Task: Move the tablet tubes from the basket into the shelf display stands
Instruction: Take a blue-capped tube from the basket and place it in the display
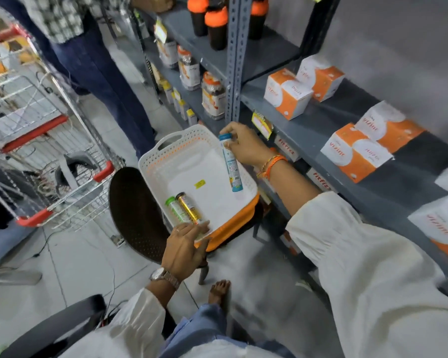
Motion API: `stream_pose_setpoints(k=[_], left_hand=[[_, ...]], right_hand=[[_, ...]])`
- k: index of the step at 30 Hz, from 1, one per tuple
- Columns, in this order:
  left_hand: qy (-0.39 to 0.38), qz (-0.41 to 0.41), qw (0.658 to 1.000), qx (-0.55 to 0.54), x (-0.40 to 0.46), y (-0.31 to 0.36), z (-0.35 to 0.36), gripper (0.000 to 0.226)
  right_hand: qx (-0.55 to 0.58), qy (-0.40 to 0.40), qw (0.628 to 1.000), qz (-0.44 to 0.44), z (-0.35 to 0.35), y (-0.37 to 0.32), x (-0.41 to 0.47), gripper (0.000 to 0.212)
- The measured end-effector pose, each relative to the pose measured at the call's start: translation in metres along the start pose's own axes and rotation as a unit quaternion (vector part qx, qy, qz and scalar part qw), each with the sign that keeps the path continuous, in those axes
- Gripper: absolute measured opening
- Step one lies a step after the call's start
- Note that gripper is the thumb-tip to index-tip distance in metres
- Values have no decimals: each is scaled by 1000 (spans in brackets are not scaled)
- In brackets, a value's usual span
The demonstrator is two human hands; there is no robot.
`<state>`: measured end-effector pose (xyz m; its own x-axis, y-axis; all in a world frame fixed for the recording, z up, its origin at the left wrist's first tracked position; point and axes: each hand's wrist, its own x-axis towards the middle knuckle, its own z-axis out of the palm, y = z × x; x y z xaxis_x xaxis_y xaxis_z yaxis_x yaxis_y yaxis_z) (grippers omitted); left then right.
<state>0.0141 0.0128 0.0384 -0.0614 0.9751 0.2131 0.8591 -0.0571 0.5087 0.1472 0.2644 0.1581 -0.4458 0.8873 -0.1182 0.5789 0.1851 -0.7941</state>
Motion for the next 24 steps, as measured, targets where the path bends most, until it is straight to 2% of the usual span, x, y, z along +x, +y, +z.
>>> stream_pose_setpoints(k=[3,6,11,15,19,21,24], left_hand=[[39,24,999,-28,32,34,-11,37],[101,83,989,-64,75,78,-20,35],[187,214,944,-169,142,176,-34,32],[201,351,887,-225,187,279,-43,34],[193,443,840,-248,216,378,-47,36],[176,466,830,-251,224,417,-43,37],[136,485,833,-229,229,454,-32,41]], right_hand=[[-1,56,998,-41,-65,-28,-29,25],[-17,144,985,-89,-135,-59,-69,28],[-78,295,943,-131,-246,-100,-162,32],[-123,416,891,-136,-323,-118,-257,31],[-200,531,817,-103,-382,-121,-347,26],[-213,578,784,-76,-404,-118,-385,24],[-229,644,729,-31,-432,-109,-429,22]])
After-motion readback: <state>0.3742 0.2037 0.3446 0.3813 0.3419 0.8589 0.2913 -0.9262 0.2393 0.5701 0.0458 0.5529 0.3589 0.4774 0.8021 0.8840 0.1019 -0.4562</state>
